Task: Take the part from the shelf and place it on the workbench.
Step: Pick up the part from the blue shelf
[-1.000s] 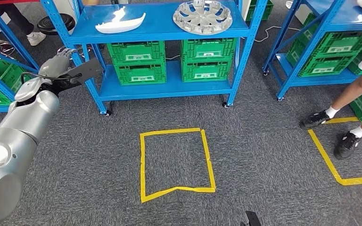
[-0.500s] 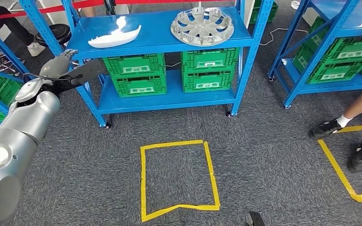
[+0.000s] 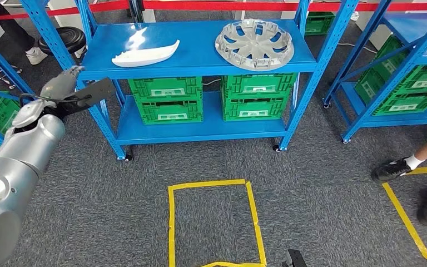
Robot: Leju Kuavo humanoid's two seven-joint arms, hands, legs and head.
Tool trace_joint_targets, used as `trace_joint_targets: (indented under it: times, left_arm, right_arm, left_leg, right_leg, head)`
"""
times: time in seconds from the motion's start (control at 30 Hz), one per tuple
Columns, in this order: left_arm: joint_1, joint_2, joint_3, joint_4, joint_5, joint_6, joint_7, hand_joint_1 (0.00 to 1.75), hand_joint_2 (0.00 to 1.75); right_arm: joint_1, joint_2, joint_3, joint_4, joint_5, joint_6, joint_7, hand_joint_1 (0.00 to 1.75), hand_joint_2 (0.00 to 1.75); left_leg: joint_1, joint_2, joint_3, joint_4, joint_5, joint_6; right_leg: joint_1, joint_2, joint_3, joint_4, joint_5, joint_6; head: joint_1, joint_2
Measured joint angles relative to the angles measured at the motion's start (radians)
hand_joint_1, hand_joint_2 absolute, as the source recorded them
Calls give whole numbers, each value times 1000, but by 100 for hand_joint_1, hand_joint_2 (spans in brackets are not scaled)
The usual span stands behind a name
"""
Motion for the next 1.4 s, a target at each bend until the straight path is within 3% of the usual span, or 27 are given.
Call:
trace_joint_targets:
  times: [0.03,0.07,0.1,0.2,0.23,0.33,0.4,0.43,0.5,0.53,0.57,0.6,0.67,0.73,0.83,0.9,1.0,1.03,1.07,1.1,1.17,1.23,1.33,1.4]
  left_arm:
    - [5,-2,-1,1,0,-1,-1,0,0]
    - [7,-3,-2,2,0,-2,-1,0,0]
    - [7,-6,-3,2,0,-2,-1,0,0]
    - [6,-11,-12,6,0,-4,1,0,0]
    - [6,-12,-14,6,0,-5,2,0,0]
    - [-8,-13,-17,-1,0,-7,1,0,0]
    - [-21,-13,-18,-3,0,-7,-1,0,0]
    - [-24,-13,-19,-3,0,-9,-1,0,0]
    - [-22,-13,-19,0,0,-14,-1,0,0]
    - [-21,-13,-19,1,0,-15,0,0,0]
    - [-20,-13,-19,2,0,-16,0,0,0]
    - [-20,-13,-19,3,0,-16,0,0,0]
    - [-20,-10,-19,5,1,-16,0,0,0]
    - [-19,-5,-20,9,2,-19,0,0,0]
    - [-24,-3,-22,5,4,-21,2,0,0]
    - [-33,-2,-25,1,7,-20,-1,0,0]
    - [-34,-3,-33,1,9,-23,-6,0,0]
    - [-31,-3,-35,2,9,-24,-7,0,0]
    - [-27,-3,-38,3,9,-25,-7,0,0]
    - [-25,-4,-40,4,9,-25,-7,0,0]
    - [-23,-6,-44,5,9,-26,-9,0,0]
    - [-22,-12,-48,7,9,-29,-13,0,0]
    - [-22,-19,-53,4,16,-36,-27,0,0]
    - [-24,-23,-55,1,27,-41,-43,0,0]
  right_arm:
    - [2,0,0,0,-1,0,0,0,0]
    - [4,0,0,0,-1,-1,0,0,0]
    - [6,0,0,0,-2,-2,-1,0,0]
    - [14,-1,0,1,-2,-4,-1,0,0]
    - [16,-1,0,1,-2,-4,-1,0,0]
    - [10,-1,0,1,-4,-5,-1,0,0]
    - [6,-1,0,1,-6,-7,-1,0,0]
    - [5,-1,0,1,-7,-7,-1,0,0]
    - [5,-1,0,1,-8,-7,-1,0,0]
    - [7,-1,0,1,-8,-7,-1,0,0]
    - [8,-1,0,1,-8,-7,-1,0,0]
    - [9,-1,0,1,-8,-7,-1,0,0]
    - [10,-1,0,1,-8,-7,-1,0,0]
    - [8,0,0,2,-8,-7,-2,0,0]
    - [7,0,0,2,-5,-6,-2,0,0]
    - [2,-1,0,2,-3,-5,-2,0,0]
    - [-3,-1,0,2,0,-3,-1,0,0]
    - [-3,-1,0,2,0,-3,-1,0,0]
    - [-2,-2,0,2,0,-3,-1,0,0]
    - [-1,-2,0,2,0,-3,0,0,0]
    - [1,-2,0,2,0,-3,0,0,0]
    - [3,-2,0,2,-2,-3,1,0,0]
    - [2,-2,0,2,-7,-4,-3,0,0]
    - [2,-1,0,2,-10,-5,-8,0,0]
  left_leg:
    - [-1,-2,17,0,-14,1]
    - [-2,-4,34,0,-28,0]
    - [-3,-6,52,0,-43,-1]
    - [-10,-11,93,4,-89,-10]
    - [-11,-13,104,7,-101,-15]
    - [-13,-14,111,40,-105,-31]
    - [-10,-8,59,129,-106,-41]
    - [-7,-4,20,189,-120,-47]
    - [0,-2,-59,282,-177,-56]
    - [3,0,-85,293,-195,-59]
    - [5,2,-99,277,-193,-60]
    - [6,3,-99,232,-163,-61]
    - [5,5,-85,103,-39,-57]
    - [0,6,-73,25,44,-46]
    - [-2,4,-50,10,45,-24]
    - [2,2,-26,3,35,-12]
    - [2,0,3,0,8,-2]
    - [2,-1,15,0,-3,-3]
    - [2,-3,28,1,-14,-4]
    - [2,-3,44,1,-27,-6]
    - [0,-3,72,5,-53,-13]
    - [-4,-6,86,8,-78,-23]
    - [-6,-9,101,18,-94,-40]
    - [-4,-4,82,68,-107,-51]
  right_leg:
    - [3,0,-24,-2,-29,-2]
    - [5,0,-37,-31,-32,-6]
    - [8,0,-40,-82,0,-11]
    - [18,3,-30,-245,208,-30]
    - [20,4,-25,-266,245,-35]
    - [17,4,2,-271,235,-50]
    - [12,4,28,-275,219,-60]
    - [11,4,41,-276,207,-63]
    - [9,6,69,-276,183,-63]
    - [8,7,86,-276,169,-61]
    - [7,8,103,-276,156,-58]
    - [6,9,121,-276,142,-56]
    - [5,11,152,-275,115,-50]
    - [6,14,171,-276,93,-38]
    - [6,12,187,-267,86,-20]
    - [6,6,149,-196,82,-14]
    - [5,2,14,-22,28,-4]
    - [5,2,-19,0,9,-1]
    - [5,2,-37,-10,8,-1]
    - [5,1,-41,-49,32,-2]
    - [6,-2,-26,-177,147,-8]
    - [9,-5,-11,-257,229,-17]
    - [8,-4,6,-265,232,-36]
    - [6,-4,24,-266,221,-51]
  head:
    - [0,0]
    - [0,0]
    - [1,0]
    - [0,0]
    - [0,0]
    - [2,0]
    - [1,0]
    - [1,0]
    - [0,0]
    - [0,0]
    - [0,0]
    - [0,0]
    - [1,0]
    - [-1,0]
    - [-1,0]
    - [1,0]
    - [2,0]
    - [2,0]
    - [2,0]
    - [2,0]
    - [2,0]
    - [2,0]
    - [-1,0]
    - [0,0]
